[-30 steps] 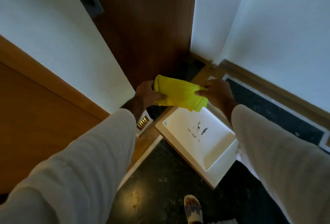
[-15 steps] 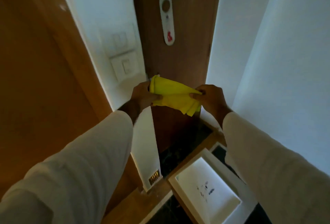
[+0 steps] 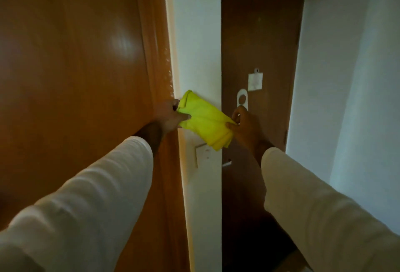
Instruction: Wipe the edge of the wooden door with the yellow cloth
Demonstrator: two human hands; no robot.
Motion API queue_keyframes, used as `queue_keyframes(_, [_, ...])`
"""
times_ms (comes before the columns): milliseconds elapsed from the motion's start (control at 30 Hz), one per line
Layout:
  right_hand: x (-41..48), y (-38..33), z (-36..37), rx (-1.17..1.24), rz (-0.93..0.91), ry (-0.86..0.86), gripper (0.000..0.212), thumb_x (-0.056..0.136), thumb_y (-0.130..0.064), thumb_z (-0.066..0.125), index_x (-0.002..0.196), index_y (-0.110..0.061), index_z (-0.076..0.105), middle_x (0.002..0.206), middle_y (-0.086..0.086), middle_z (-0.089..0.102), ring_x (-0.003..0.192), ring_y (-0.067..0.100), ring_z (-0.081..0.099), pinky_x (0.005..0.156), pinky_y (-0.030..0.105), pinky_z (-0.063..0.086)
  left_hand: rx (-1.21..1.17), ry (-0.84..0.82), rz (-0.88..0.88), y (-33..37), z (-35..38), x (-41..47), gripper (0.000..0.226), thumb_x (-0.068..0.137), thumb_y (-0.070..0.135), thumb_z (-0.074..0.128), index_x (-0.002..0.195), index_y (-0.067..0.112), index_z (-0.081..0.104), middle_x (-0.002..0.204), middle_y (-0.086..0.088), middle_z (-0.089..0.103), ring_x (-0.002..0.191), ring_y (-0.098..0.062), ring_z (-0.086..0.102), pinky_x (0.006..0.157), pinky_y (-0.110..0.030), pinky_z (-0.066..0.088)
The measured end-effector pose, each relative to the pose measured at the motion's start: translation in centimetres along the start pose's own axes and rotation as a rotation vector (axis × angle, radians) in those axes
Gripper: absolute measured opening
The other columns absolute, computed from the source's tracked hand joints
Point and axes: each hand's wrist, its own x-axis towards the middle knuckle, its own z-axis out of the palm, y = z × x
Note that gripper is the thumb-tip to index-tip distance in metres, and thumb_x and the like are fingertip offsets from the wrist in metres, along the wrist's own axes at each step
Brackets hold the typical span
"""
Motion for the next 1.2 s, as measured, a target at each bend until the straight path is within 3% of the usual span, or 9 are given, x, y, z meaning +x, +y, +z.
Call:
queue_keyframes(67, [1.6, -2.6, 1.2, -0.032, -0.081, 0.016, 0.017, 0.09, -0.012, 0.068, 0.09, -0.01, 0.051, 0.082, 0.014, 0.06, 0.08, 0.033, 0.061, 0.071, 0.042, 0.047, 0.073, 0.068, 0.045, 1.8, -3.6, 0.9, 0.044, 0.087, 0.001, 0.082, 0.129, -0.004, 0.07, 0.124, -0.028, 0.074, 0.096, -0.028, 0.072, 0.06, -0.019, 0.063])
queue_keyframes(167, [3.4, -5.6, 2.8, -0.034, -0.189, 0.023, 0.014, 0.092, -0.011, 0.064, 0.091, -0.004, 0.052, 0.078, 0.022, 0.062, 0.073, 0.039, 0.063, 0.067, 0.047, 0.053, 0.105, 0.131, 0.065, 4.3, -7.6, 2.4, 0.042, 0.089, 0.002, 0.081, 0.128, -0.01, 0.069, 0.12, -0.03, 0.074, 0.102, -0.03, 0.075, 0.089, -0.039, 0.065])
queue_keyframes(267, [5.2, -8.2, 4.5, -0.071, -0.269, -0.006, 0.012, 0.097, -0.016, 0.058, 0.099, -0.006, 0.051, 0.083, 0.022, 0.064, 0.078, 0.043, 0.065, 0.069, 0.049, 0.055, 0.215, 0.196, 0.138, 7.0, -10.9, 4.0, 0.041, 0.087, 0.009, 0.084, 0.119, -0.014, 0.071, 0.1, -0.021, 0.076, 0.083, -0.019, 0.073, 0.076, -0.031, 0.062])
queue_keyframes(367, [7.3, -10.7, 6.2, -0.15, -0.366, 0.043, 0.022, 0.1, -0.018, 0.054, 0.122, -0.014, 0.053, 0.1, 0.019, 0.068, 0.094, 0.041, 0.066, 0.072, 0.036, 0.046, 0.368, 0.303, 0.195, 9.7, -13.7, 6.0, 0.044, 0.082, 0.024, 0.09, 0.113, -0.005, 0.077, 0.114, -0.026, 0.077, 0.105, -0.038, 0.074, 0.093, -0.049, 0.061])
queue_keyframes(533, [10.8, -14.0, 8.4, -0.203, -0.453, 0.092, 0.049, 0.104, -0.018, 0.048, 0.152, -0.027, 0.04, 0.118, 0.02, 0.068, 0.109, 0.037, 0.065, 0.092, 0.045, 0.055, 0.384, 0.413, 0.269, 13.0, -15.5, 10.5, 0.058, 0.08, 0.024, 0.091, 0.123, -0.009, 0.068, 0.114, -0.027, 0.071, 0.107, -0.038, 0.069, 0.082, -0.042, 0.056])
queue_keyframes(867, [13.8, -15.7, 10.7, -0.606, -0.409, 0.195, 0.039, 0.107, -0.03, 0.045, 0.143, -0.016, 0.05, 0.124, 0.014, 0.062, 0.11, 0.034, 0.065, 0.085, 0.044, 0.056, 0.548, 0.351, 0.32, 12.4, -15.6, 13.1, 0.036, 0.084, 0.03, 0.086, 0.108, 0.009, 0.072, 0.11, -0.013, 0.074, 0.1, -0.03, 0.069, 0.092, -0.05, 0.061])
queue_keyframes(1000, [15.4, -17.2, 11.7, -0.747, -0.58, 0.257, 0.027, 0.102, -0.011, 0.048, 0.119, 0.002, 0.064, 0.149, 0.024, 0.044, 0.14, 0.04, 0.041, 0.115, 0.043, 0.041, 0.465, 0.301, 0.293, 12.1, -16.1, 12.7, 0.024, 0.087, 0.03, 0.084, 0.099, 0.026, 0.064, 0.124, -0.014, 0.073, 0.115, -0.036, 0.07, 0.098, -0.05, 0.06])
queue_keyframes(1067, [16.2, -17.7, 12.1, -0.729, -0.613, 0.245, 0.035, 0.1, -0.008, 0.044, 0.131, 0.004, 0.056, 0.148, 0.025, 0.046, 0.147, 0.041, 0.033, 0.124, 0.044, 0.029, 0.513, 0.292, 0.293, 12.6, -16.3, 13.1, 0.033, 0.085, 0.032, 0.087, 0.105, 0.014, 0.069, 0.126, -0.018, 0.071, 0.116, -0.037, 0.069, 0.095, -0.046, 0.059])
queue_keyframes(1200, [16.7, -19.0, 12.6, -0.514, -0.57, 0.391, 0.055, 0.096, -0.015, 0.052, 0.147, -0.001, 0.039, 0.137, 0.023, 0.052, 0.125, 0.037, 0.051, 0.105, 0.044, 0.047, 0.645, 0.383, 0.426, 10.5, -17.9, 12.4, 0.051, 0.094, 0.053, 0.071, 0.122, 0.01, 0.071, 0.125, -0.012, 0.071, 0.11, -0.023, 0.065, 0.091, -0.036, 0.052])
